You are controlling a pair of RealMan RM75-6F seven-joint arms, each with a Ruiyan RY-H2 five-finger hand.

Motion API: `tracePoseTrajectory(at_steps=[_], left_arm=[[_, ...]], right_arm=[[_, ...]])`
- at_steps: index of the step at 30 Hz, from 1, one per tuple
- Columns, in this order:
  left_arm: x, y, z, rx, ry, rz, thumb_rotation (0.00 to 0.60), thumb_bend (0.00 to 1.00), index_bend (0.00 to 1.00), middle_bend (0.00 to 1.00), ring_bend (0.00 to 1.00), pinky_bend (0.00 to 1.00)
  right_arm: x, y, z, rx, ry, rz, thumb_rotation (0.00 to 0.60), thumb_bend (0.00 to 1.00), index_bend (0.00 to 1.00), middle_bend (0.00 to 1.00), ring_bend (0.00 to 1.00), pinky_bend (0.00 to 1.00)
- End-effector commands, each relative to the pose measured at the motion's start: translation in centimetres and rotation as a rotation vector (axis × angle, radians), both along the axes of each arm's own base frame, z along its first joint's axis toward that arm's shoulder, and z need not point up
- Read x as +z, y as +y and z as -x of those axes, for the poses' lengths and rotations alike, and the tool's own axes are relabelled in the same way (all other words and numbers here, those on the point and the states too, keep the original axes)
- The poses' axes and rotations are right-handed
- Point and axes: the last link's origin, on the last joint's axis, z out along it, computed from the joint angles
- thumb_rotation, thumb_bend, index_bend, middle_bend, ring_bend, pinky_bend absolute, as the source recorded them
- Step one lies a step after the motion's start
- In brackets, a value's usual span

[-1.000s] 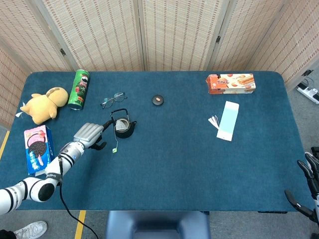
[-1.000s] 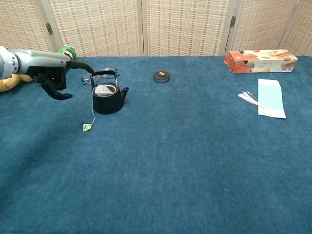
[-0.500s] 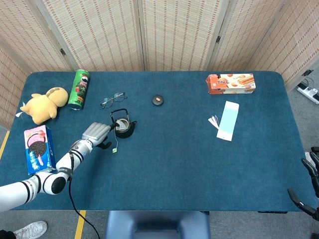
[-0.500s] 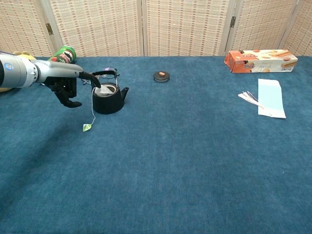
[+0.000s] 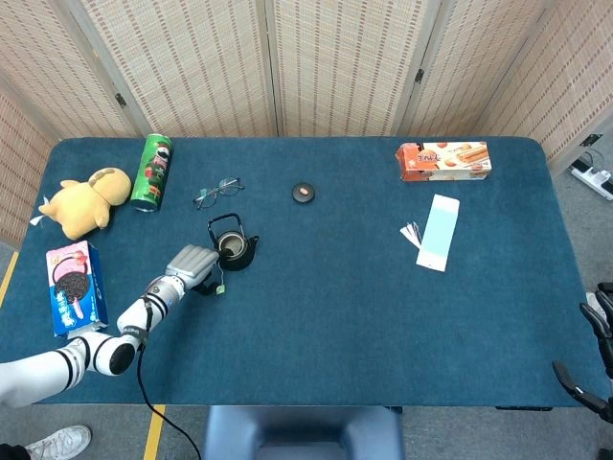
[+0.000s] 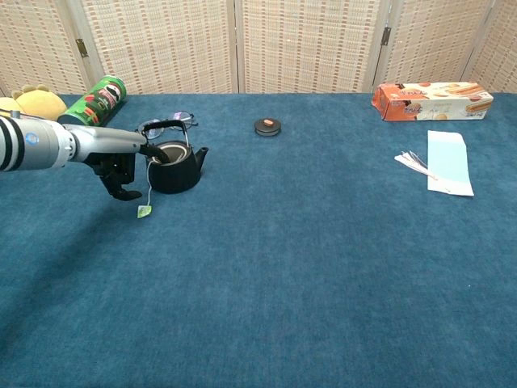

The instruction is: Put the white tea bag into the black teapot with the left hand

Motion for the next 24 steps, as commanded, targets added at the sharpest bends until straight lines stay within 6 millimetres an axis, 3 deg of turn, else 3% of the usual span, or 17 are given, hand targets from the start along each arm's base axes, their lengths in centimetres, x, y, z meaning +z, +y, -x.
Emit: tracePoseTrajectory(at_steps=[1,7,15,19,21,22,24], left_arm=[[-0.5,0.1,0.1,0.002,-0.002,0.008,0.6,0.47,0.19,1.0,1.0,1.0],[-0.5,0.4,0.0,-0.003,-0.018,-0.002,0.6,0.47,0.19,1.0,1.0,1.0],[3.9,-0.1,-2.2,-0.085,-0.13,-0.126,0.6,0.47,0.12,1.0,1.0,1.0],[7.3,-2.6,-1.3,-0.102,-0.172,-0.2,0.6,0.47,0.09,1.0,1.0,1.0],[8.9,-4.7,0.2,-0.095,-0.187,-0.252,0.6,0.46,0.09,0.97,0.93,0.99],[9.7,-6.0,1.2,-0.088,-0.193,-0.281,0.6,0.46,0.09,0.9,0.84,0.94],[11.7,-9.1,3.9,-0.076,-0.178,-0.374,0.6,0.44,0.07,0.65,0.59,0.73]], right_arm=[[0.1,0.0,0.0,0.0,-0.001,0.001,0.6,0.32,0.0,0.0,0.0,0.0],[0.1,-0.1,0.1,-0.003,-0.002,0.002,0.6,0.32,0.0,0.0,0.0,0.0],[-0.1,0.0,0.0,0.004,0.003,-0.012,0.6,0.32,0.0,0.0,0.0,0.0],[-0.2,0.1,-0.1,0.011,0.007,-0.022,0.6,0.32,0.0,0.0,0.0,0.0],[-0.3,0.1,-0.1,0.012,0.008,-0.027,0.6,0.32,0.0,0.0,0.0,0.0],[-0.3,0.0,0.0,0.009,0.009,-0.03,0.6,0.32,0.0,0.0,0.0,0.0],[-0.3,-0.2,0.1,-0.005,0.01,-0.038,0.6,0.32,0.0,0.0,0.0,0.0]])
